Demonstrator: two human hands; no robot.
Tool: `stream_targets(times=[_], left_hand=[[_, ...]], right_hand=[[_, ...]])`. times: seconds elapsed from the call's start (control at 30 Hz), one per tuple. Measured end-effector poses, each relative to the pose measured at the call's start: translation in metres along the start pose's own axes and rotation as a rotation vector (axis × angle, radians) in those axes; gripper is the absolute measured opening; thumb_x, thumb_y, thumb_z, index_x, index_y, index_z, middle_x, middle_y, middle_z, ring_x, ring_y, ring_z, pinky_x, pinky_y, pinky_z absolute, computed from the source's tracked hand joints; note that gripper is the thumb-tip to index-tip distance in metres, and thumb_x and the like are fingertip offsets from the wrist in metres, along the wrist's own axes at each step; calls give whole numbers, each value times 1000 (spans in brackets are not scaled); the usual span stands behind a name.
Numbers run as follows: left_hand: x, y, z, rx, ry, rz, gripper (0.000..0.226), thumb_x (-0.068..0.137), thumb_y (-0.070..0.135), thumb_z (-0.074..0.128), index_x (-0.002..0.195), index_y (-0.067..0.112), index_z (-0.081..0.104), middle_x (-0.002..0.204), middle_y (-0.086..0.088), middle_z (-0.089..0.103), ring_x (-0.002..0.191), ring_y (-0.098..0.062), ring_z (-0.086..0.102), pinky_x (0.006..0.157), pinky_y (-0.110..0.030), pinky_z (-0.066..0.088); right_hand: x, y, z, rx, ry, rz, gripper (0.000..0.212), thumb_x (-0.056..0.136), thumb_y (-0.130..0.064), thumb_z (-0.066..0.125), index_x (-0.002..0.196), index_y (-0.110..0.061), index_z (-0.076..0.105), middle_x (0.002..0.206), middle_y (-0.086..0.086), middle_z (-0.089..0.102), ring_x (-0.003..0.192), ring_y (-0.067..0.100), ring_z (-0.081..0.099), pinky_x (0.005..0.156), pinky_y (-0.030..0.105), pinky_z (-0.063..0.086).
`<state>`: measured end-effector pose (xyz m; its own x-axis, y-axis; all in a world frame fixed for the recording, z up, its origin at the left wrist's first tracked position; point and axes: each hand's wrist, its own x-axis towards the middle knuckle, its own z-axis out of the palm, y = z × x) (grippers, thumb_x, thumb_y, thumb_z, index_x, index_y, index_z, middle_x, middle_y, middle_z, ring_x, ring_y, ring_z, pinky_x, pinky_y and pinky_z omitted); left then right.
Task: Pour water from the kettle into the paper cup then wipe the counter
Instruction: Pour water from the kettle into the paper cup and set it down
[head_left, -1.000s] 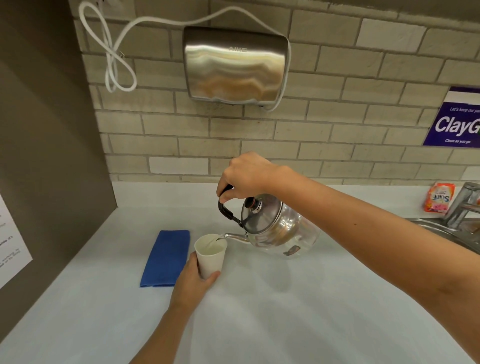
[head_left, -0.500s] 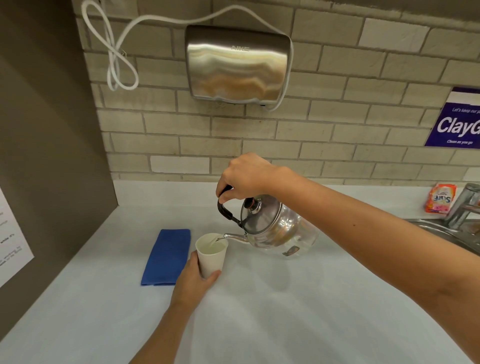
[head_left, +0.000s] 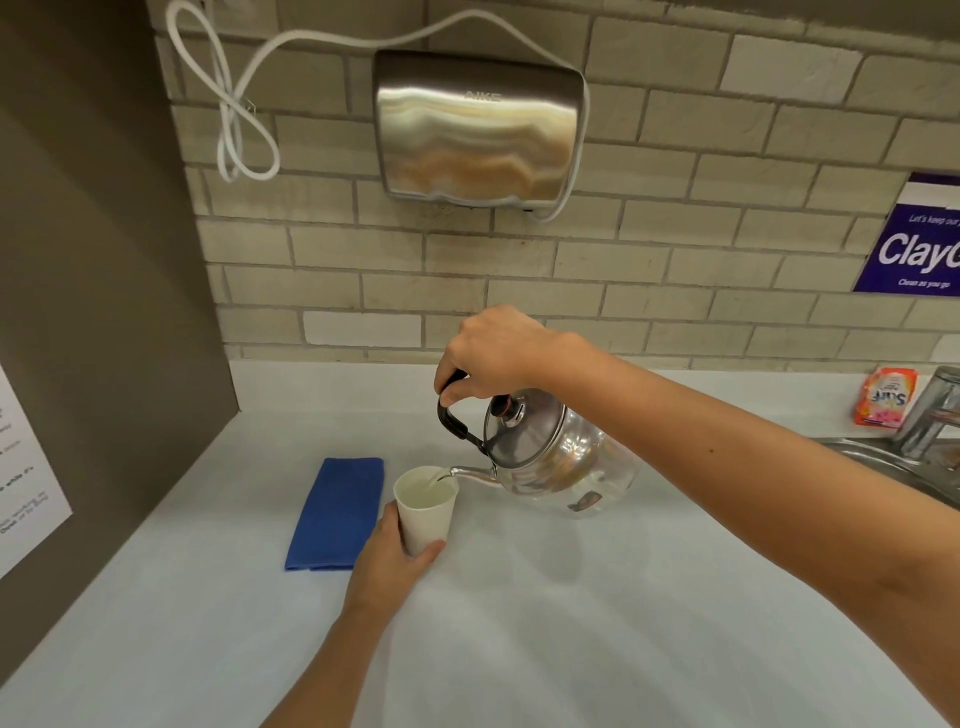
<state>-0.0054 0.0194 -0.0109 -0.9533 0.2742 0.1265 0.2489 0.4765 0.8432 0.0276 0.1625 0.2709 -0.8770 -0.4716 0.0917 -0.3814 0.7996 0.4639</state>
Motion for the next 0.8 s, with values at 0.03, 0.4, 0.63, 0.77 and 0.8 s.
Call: stream_targets(times=[0.03,0.4,0.63,0.77,0.8], left_hand=[[0,0,0,-2,-1,1,81,71,41,75,136,22,30,132,-4,52,118,-23,52,95,-40,47],[-2,3,-1,-9,1,1,81,71,40,75,136,22,30,133,-4,52,119,-22,51,96,-39,47],[-7,6,-5,-52,-5,29,77,72,39,74,135,27,31,129,1,54,114,-17,53,95,-37,48],[-8,10,-6,-56,-10,20,75,72,38,74,134,24,33,127,0,55,113,-17,54,96,-38,48],[-8,10,-6,-60,-11,18,75,72,38,74,134,24,33,127,0,55,113,-16,54,97,-38,48]], right_hand=[[0,0,0,-2,-2,1,29,88,-48,51,109,-32,65,92,-5,71,72,12,48,46,21,26],[4,0,2,-14,-17,0,29,88,-47,51,108,-31,65,90,-5,71,70,11,46,46,22,24],[-16,26,20,247,30,147,24,84,-52,55,103,-40,66,93,-15,72,67,5,47,49,21,29],[-31,57,36,481,69,361,22,81,-57,56,100,-49,64,97,-20,71,65,-2,48,54,20,33],[-32,65,39,517,77,408,23,81,-58,55,100,-51,64,99,-19,70,69,-1,51,57,22,35]])
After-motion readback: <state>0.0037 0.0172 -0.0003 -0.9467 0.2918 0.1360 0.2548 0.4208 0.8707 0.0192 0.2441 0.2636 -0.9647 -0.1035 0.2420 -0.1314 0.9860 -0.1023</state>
